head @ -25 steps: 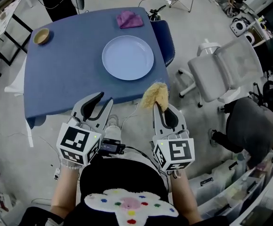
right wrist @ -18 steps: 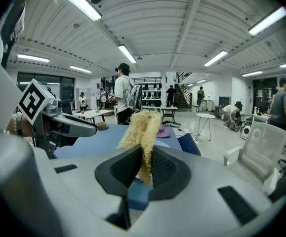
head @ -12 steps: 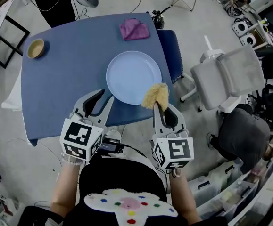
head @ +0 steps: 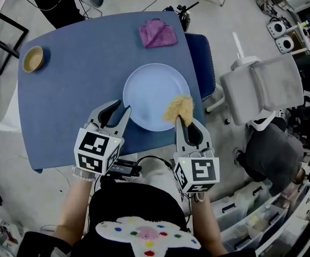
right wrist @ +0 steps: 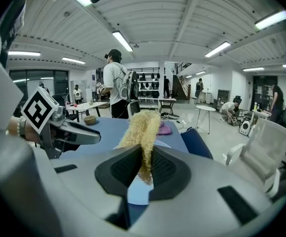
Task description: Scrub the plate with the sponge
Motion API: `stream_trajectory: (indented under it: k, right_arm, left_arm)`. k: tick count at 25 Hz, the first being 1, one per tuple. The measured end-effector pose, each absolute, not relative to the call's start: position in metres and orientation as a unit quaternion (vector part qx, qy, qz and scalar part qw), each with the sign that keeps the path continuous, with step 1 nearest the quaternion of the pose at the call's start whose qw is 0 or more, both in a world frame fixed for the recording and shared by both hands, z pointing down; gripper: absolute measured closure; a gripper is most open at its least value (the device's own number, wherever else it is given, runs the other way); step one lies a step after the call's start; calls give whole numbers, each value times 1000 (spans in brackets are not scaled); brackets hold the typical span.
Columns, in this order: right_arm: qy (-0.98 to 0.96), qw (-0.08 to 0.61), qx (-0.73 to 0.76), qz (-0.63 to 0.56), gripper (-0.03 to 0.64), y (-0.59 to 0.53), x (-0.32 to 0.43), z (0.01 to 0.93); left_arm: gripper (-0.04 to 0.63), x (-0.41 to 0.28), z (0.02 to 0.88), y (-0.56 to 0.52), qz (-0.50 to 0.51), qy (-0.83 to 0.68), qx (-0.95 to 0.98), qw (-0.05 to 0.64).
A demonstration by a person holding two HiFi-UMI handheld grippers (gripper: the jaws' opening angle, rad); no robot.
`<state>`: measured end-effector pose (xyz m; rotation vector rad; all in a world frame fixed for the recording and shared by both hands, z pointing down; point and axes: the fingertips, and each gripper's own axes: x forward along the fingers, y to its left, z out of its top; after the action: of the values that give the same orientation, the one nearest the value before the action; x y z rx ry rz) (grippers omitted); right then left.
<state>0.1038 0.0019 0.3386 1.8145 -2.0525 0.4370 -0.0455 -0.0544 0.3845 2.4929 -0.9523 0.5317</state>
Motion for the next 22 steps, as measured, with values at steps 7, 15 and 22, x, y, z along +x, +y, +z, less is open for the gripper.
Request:
stream_trajectory:
  k: [7,15,22]
  right_arm:
    - [-730,204,633,159,574,-11,107,359]
    - [-739,234,608,172,574,-33,116,390]
    - [-738,250,599,184,574,-59,127,411]
  left_arm:
    - [483,-45,417,-75,200,-361,878,242]
    - [483,-45,446,-88,208,-391,854,273]
    - [483,-50,467,-96,218,-414,833,294]
